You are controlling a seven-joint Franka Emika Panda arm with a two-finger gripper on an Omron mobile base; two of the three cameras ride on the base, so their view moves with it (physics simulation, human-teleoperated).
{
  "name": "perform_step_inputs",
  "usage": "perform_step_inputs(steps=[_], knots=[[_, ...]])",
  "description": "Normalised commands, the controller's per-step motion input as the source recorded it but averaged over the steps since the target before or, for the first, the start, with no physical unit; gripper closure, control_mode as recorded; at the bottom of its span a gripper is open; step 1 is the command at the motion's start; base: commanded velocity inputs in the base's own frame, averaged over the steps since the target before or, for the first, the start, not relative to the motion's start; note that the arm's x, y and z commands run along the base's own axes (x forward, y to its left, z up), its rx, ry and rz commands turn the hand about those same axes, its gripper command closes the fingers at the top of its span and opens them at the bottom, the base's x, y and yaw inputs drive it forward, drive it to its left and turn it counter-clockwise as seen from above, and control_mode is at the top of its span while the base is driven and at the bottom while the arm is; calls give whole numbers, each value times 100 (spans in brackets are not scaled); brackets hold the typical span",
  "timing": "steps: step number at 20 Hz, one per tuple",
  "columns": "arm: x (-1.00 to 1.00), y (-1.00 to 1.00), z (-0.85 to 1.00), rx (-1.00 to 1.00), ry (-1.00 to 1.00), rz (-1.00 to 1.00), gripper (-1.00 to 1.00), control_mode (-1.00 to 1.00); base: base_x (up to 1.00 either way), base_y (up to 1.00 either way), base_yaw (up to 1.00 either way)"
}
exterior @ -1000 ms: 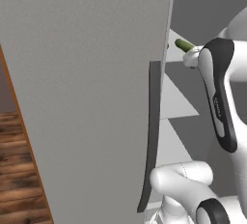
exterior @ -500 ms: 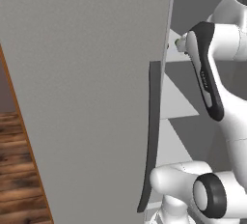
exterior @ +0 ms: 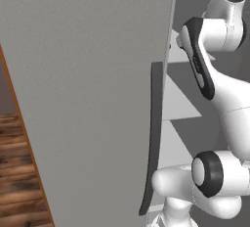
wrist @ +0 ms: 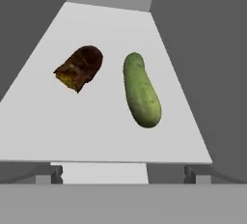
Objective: Take the sweet potato and cucumber out of the freezer and place them in the tupperware container on the counter. Then put the tupperware containing the vegetables back in the freezer.
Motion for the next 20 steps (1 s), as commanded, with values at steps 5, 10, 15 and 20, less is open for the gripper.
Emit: perform_step_inputs(steps=[5, 10, 15, 20], knots=[[67, -33, -7, 0, 0, 0, -100, -100, 0, 0, 0], [59, -23, -19, 0, 0, 0, -100, -100, 0, 0, 0], [37, -18, -29, 0, 0, 0, -100, -100, 0, 0, 0], [18, -1, -32, 0, 0, 0, -100, -100, 0, 0, 0]])
